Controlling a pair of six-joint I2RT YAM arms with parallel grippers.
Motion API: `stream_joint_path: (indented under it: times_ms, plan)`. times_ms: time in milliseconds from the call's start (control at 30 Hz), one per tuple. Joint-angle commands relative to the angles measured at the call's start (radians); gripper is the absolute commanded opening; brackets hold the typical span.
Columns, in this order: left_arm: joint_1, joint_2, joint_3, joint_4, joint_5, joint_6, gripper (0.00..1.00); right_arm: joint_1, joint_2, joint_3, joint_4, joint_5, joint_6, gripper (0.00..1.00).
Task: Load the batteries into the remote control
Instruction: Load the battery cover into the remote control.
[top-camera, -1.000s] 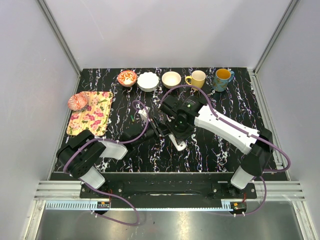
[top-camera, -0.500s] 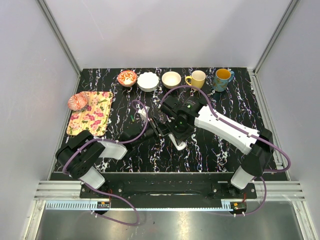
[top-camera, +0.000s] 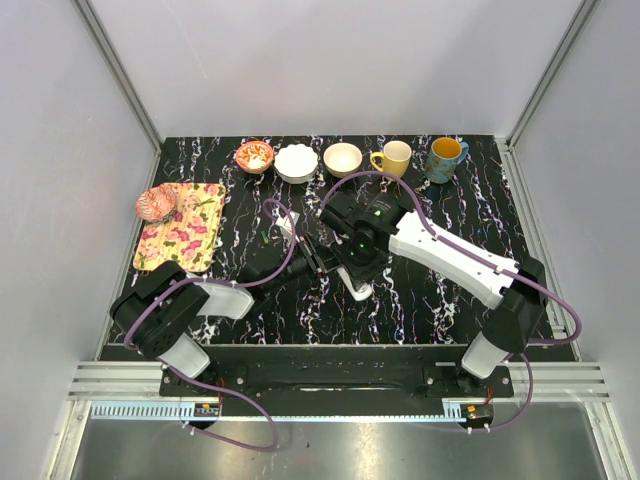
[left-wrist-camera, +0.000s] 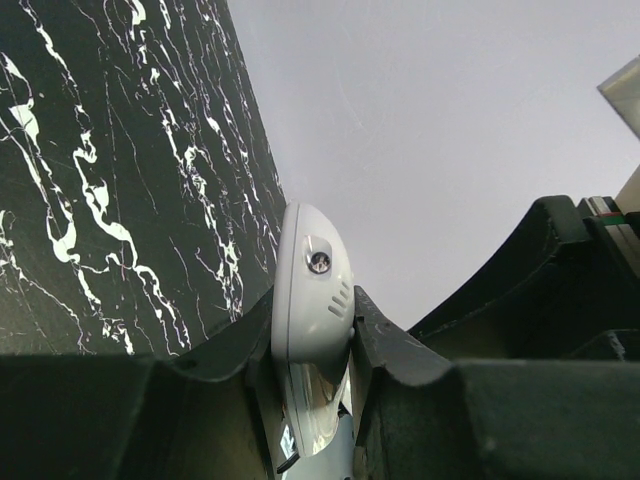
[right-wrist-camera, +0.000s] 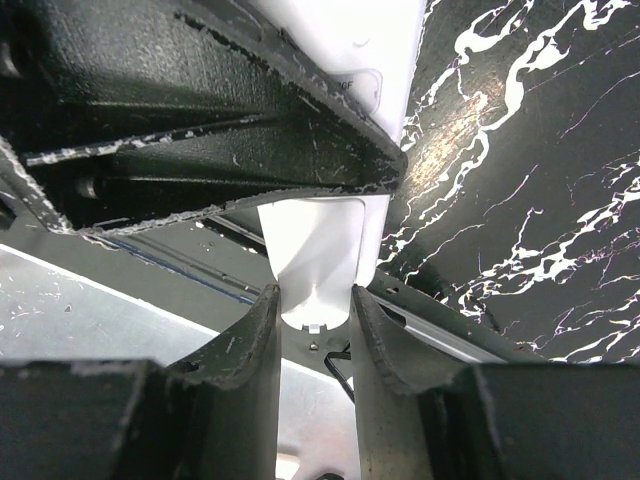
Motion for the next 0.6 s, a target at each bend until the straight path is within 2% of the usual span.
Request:
stream_joint_path:
  times_ms: [0,567]
  plan:
    - [-0.006,-0.046,0.023,0.171,0.047,-0.001,0.0,0.008,-0.018,0.019,0.001,0.023,-0.009,0.0]
    - [-0.01,-0.043,0.029,0.203,0.127,-0.004,0.0,0.008,-0.016,0.05,-0.026,0.047,-0.021,0.0]
